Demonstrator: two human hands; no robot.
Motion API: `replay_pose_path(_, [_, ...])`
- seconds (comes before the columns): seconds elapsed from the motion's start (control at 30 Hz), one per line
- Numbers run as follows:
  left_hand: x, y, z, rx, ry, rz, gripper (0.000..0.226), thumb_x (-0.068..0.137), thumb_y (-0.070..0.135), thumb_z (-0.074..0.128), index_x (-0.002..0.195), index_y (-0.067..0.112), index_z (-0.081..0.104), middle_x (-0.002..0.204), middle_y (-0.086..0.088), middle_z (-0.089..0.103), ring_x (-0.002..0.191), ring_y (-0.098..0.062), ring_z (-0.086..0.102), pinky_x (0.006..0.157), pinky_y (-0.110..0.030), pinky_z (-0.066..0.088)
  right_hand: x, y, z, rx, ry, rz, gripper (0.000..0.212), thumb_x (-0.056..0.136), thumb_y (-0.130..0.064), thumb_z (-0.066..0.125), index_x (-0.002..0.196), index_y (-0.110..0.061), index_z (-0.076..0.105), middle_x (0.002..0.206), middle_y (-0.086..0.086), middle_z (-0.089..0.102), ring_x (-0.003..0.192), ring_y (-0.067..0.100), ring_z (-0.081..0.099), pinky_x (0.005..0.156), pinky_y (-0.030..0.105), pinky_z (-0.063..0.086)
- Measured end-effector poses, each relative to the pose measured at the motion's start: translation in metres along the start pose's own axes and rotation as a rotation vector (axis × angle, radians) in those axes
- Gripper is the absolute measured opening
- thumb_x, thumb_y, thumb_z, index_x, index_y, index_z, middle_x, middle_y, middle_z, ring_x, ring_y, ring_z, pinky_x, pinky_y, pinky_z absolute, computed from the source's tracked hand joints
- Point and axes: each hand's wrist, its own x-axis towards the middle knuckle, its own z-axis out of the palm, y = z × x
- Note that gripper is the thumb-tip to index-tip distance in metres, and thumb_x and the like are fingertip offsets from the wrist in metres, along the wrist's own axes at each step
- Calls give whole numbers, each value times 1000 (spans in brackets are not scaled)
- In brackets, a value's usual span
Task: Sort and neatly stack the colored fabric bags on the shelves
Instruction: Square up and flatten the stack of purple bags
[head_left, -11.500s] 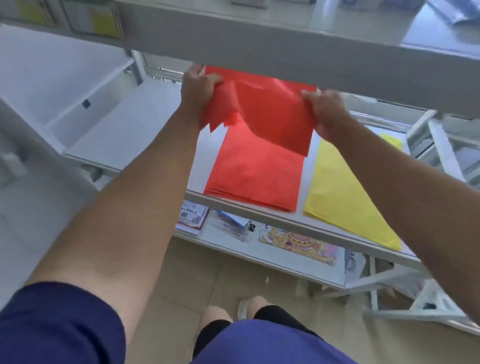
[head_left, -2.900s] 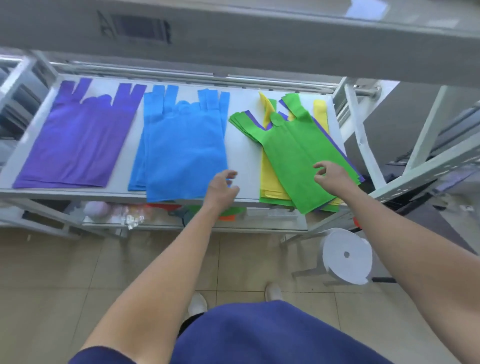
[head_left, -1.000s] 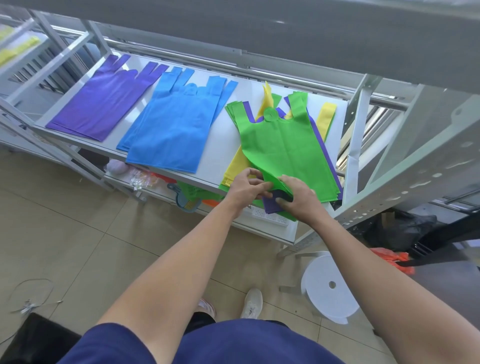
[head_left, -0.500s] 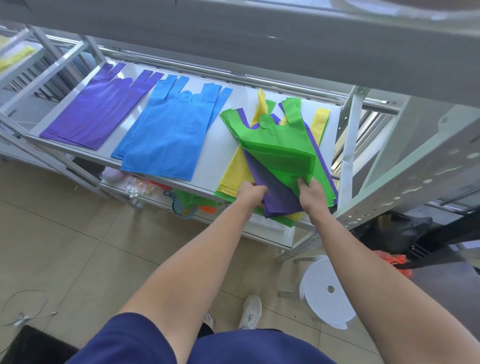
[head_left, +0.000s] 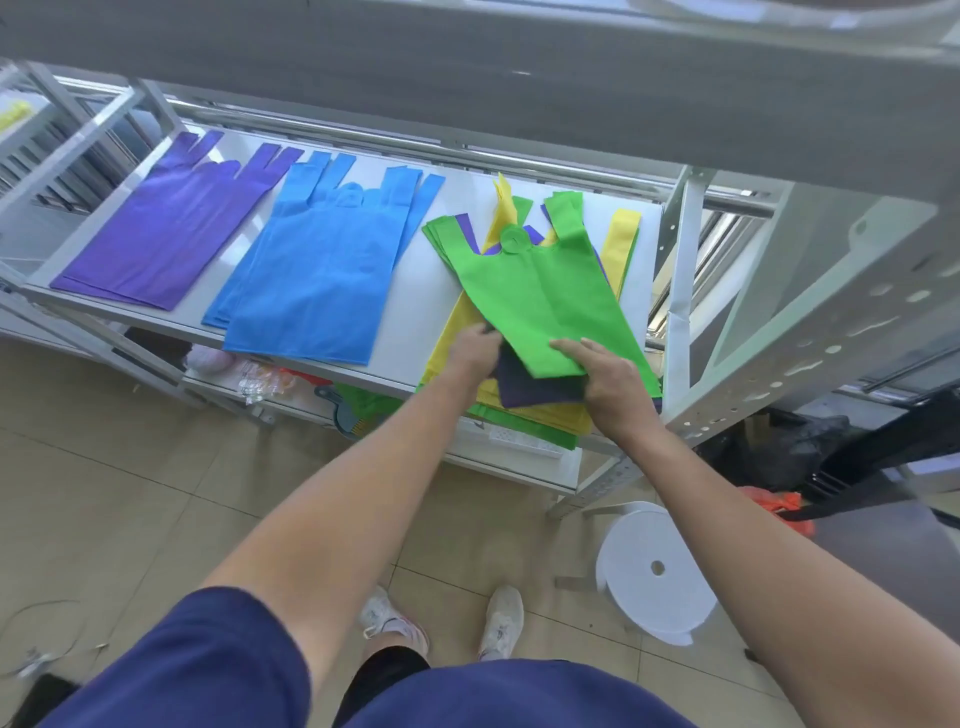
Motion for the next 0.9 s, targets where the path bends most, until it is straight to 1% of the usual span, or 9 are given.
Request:
replay_pose_path(0.1, [-14, 26, -56, -316, 76, 37, 14, 96, 6, 56, 93, 9, 69, 80, -7, 72, 69, -21, 68, 62, -30, 58, -8, 4, 12, -249, -107, -140, 72, 93, 11, 43, 150, -33, 52, 150, -4, 56, 149, 24, 42, 114, 49, 41])
replay_pose_path(0.23, [-42, 58, -128, -614, 183, 48, 17, 97, 15, 51, 85, 10, 63, 65, -3, 66, 54, -17, 66, 50, -24, 52, -20, 0, 22, -330, -259, -92, 73, 92, 5, 31, 155, -31, 44, 160, -5, 43, 155, 23, 29, 119, 45, 33])
replay_pose_path(0.4, [-79, 96, -141, -741, 170, 189, 48, 100, 12, 47, 56, 7, 66, 56, -6, 60, 51, -21, 62, 49, -23, 51, -21, -5, 18, -396, -484, -79, 80, 85, -20, 53, 160, -34, 32, 172, -1, 17, 159, 22, 11, 125, 53, 15])
replay_pose_path(0.47, [-91, 108, -135, -750, 124, 257, 56, 101, 12, 45, 50, 9, 69, 56, -6, 61, 52, -20, 64, 51, -23, 52, -17, -10, 10, -366, -569, -32, 79, 86, -20, 53, 161, -35, 30, 172, -1, 14, 159, 21, 10, 126, 55, 14])
replay_pose_path(0.53, [-101, 115, -134, -752, 69, 280, 37, 95, 15, 52, 69, 8, 76, 77, -9, 68, 69, -22, 69, 68, -27, 53, -10, -21, 2, -291, -561, 28, 64, 95, -22, 49, 158, -30, 40, 169, 2, 25, 156, 22, 23, 125, 56, 22])
replay_pose_path(0.6, [-105, 114, -140, -808, 11, 241, 26, 89, 19, 56, 92, 3, 76, 106, -14, 66, 93, -27, 67, 86, -28, 49, -5, -44, -1, -74, -446, 91, 46, 102, -27, 50, 148, -19, 55, 159, 9, 46, 145, 25, 43, 120, 49, 34])
replay_pose_path(0.67, [-111, 107, -147, -821, -35, 221, 31, 90, 19, 51, 98, 0, 74, 113, -14, 67, 105, -26, 65, 83, -23, 53, -3, -79, -1, 439, -357, 263, 45, 103, -43, 50, 134, -13, 65, 146, 13, 59, 133, 29, 55, 110, 46, 45])
replay_pose_path(0.77, [-127, 83, -167, -765, -64, 192, 43, 81, 14, 56, 121, -1, 62, 115, -17, 63, 102, -27, 65, 83, -29, 56, 2, -122, 14, 1354, -586, 562, 69, 98, -64, 46, 131, -6, 61, 140, 23, 61, 123, 40, 61, 101, 52, 51])
replay_pose_path(0.9, [-158, 35, -225, -578, 46, 76, 71, 69, 17, 63, 138, 1, 61, 124, -16, 65, 103, -33, 65, 85, -41, 57, 7, -164, 33, 1419, -665, 530, 54, 98, -38, 61, 140, -5, 52, 108, 5, 79, 99, 24, 76, 83, 36, 62])
